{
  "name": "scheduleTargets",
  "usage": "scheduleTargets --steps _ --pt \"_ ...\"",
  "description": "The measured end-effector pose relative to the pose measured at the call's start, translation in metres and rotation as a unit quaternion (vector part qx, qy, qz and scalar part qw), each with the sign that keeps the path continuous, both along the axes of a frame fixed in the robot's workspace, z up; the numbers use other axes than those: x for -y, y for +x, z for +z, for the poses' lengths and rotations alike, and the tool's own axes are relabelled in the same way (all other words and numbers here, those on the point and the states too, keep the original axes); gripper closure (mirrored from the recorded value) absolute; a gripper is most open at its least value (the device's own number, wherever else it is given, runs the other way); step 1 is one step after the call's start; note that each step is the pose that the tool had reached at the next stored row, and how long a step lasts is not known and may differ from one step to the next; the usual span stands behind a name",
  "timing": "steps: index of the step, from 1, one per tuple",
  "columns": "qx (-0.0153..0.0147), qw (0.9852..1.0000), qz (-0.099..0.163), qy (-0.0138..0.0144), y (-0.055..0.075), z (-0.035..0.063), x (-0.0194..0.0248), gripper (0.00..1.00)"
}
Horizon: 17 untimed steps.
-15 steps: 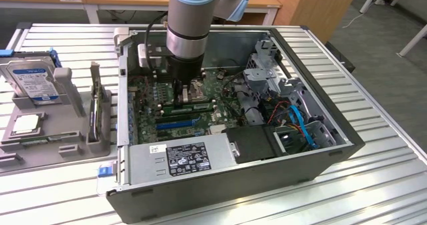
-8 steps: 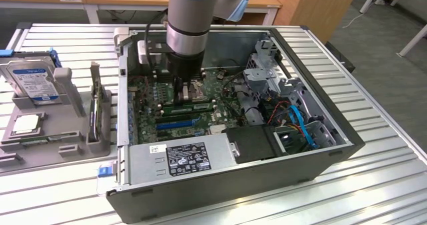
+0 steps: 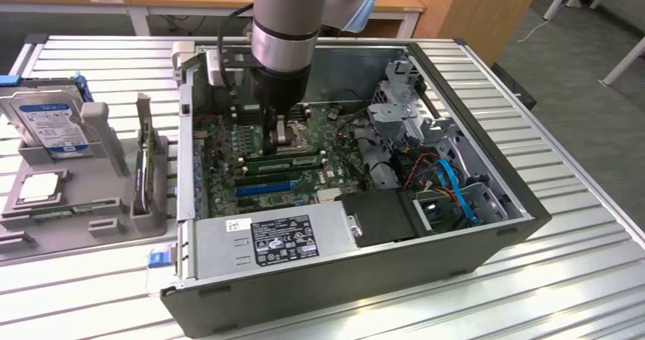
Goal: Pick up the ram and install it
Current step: 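Press down the ram until it locks into place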
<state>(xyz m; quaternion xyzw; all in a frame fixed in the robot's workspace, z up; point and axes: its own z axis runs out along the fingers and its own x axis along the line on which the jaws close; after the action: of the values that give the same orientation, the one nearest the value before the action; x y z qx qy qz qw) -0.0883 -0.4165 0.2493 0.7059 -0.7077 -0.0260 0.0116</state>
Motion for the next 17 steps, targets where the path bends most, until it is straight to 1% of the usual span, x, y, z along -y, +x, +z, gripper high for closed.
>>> scheduleTargets --steps 17 --pt "0.0 1.0 0.0 -0.0005 0.0 0.0436 0.0 0.9"
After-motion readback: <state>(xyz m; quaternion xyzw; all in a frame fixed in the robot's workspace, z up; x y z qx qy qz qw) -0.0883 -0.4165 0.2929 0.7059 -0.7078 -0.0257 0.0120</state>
